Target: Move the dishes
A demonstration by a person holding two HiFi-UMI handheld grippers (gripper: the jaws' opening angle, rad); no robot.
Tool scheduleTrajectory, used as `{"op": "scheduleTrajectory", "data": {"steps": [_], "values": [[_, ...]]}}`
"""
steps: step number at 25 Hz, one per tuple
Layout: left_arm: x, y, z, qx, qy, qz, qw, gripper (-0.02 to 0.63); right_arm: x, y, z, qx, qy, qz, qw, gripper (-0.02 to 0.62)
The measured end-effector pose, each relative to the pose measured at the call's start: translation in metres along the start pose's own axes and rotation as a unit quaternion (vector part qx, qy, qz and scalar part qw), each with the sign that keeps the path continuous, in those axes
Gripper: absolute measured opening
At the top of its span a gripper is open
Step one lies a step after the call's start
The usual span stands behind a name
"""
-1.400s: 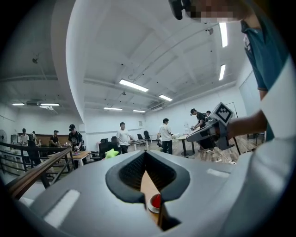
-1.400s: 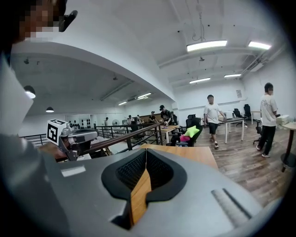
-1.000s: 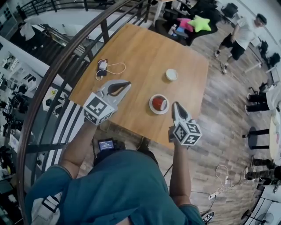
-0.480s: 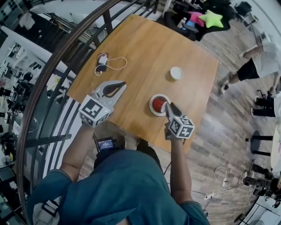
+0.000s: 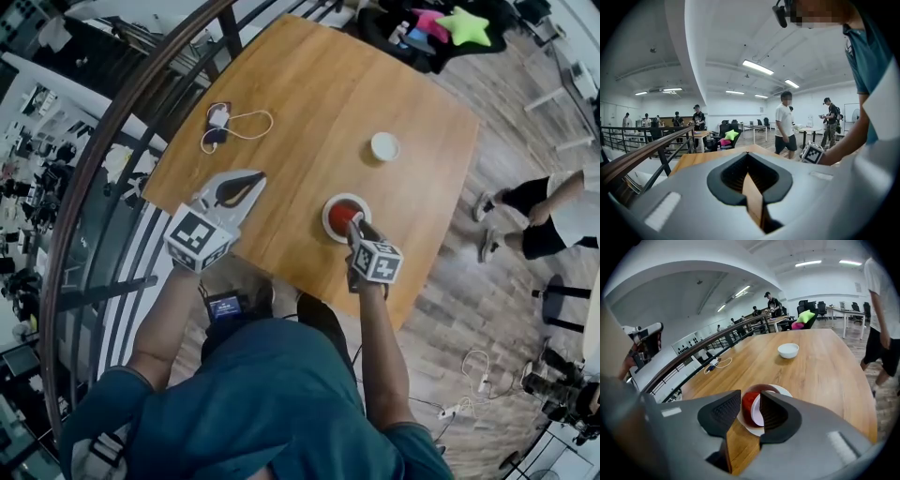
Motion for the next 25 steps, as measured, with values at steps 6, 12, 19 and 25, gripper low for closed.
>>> {"op": "scheduleTrajectory", "data": {"steps": [6, 12, 19, 25], "values": [[-0.01, -0.005, 0.003, 0.002, -0.01, -0.004, 0.9999, -0.003, -0.007, 0.003, 0.021, -0.009, -0.012, 0.0, 1.0, 0.112], [-0.013, -0.004, 0.006, -0.001, -0.014, -0.008, 0.9999, -0.004, -0.016, 0.006, 0.029, -0.024, -0.035, 0.003, 0.999, 0.089], [-0.017, -0.005, 0.009, -0.006, -0.015, -0.011, 0.9998, -0.003, -0.007, -0.002, 0.021, -0.023, -0.012, -0.044, 0.999, 0.029], [-0.016, -0.001, 0.016, -0.017, -0.013, -0.013, 0.9997, -0.005, 0.008, -0.001, -0.003, -0.035, 0.015, -0.06, 0.997, 0.029]]}}
Point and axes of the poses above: the fingertips, and each gripper's own axes: z forward along the fingers, y to its right, x out of its top, the point moved 8 cm from there along -z, backward along the fingers, and after that the axes turned 4 degrees about x, right-handed, at the moved point
